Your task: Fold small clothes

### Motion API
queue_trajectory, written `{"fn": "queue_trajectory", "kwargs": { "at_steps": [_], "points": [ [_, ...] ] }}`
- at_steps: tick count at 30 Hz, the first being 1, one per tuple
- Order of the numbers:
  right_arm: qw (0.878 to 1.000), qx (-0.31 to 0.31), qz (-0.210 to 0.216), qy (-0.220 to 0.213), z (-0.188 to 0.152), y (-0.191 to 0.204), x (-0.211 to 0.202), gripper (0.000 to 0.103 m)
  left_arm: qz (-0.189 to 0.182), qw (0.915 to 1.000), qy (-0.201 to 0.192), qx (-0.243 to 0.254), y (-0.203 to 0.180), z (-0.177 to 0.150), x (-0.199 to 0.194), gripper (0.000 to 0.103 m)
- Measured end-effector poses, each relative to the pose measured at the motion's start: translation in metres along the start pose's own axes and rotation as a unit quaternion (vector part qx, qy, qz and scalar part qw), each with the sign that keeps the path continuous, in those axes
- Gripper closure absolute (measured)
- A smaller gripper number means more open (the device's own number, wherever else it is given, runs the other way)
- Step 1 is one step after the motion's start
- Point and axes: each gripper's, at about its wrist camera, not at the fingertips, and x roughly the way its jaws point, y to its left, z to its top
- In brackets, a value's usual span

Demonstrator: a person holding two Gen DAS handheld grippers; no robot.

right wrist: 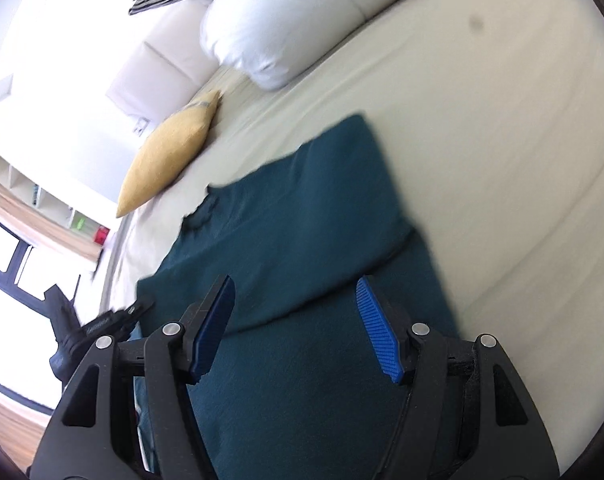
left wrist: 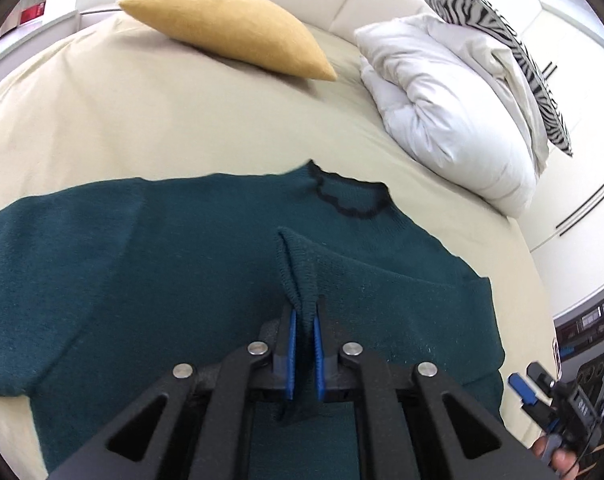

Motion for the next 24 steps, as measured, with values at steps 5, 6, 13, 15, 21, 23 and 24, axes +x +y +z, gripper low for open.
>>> {"fn": "queue_trajectory", "kwargs": {
  "at_steps": [5,6,13,15,21,23,24],
  "points": [
    [0.998,-0.007,-0.065,-0.008,0.043,-0.022,0.014,0.041,0.007,0.9999,0.014,-0.006,0.013,-0.004,0.013,0.095],
    [0.997,-0.002,-0.073,-0.005,0.051,-0.027,0.021,0.041,0.009,0.9998,0.018,-0.004,0.014,-0.007,0.016,0.095],
    [0.997,0.011,-0.070,0.022,0.081,-0.041,0.059,0.041,0.002,0.9996,0.027,-0.002,0.018,-0.015,0.024,0.095],
    [0.997,-0.009,-0.070,0.031,0.085,-0.036,0.070,0.042,0.000,0.9996,0.029,0.001,0.018,-0.016,0.025,0.095],
    [0.992,-0.049,-0.100,0.058,0.095,-0.034,0.094,0.095,-0.008,0.9996,0.026,-0.001,0.016,-0.014,0.026,0.095],
    [0.992,-0.048,-0.105,0.048,0.097,-0.036,0.090,0.098,-0.014,0.9996,0.023,0.003,0.012,-0.013,0.025,0.095],
    [0.992,-0.047,-0.110,0.044,0.098,-0.037,0.089,0.098,-0.019,0.9996,0.022,0.003,0.010,-0.014,0.025,0.095]
  ]
}}
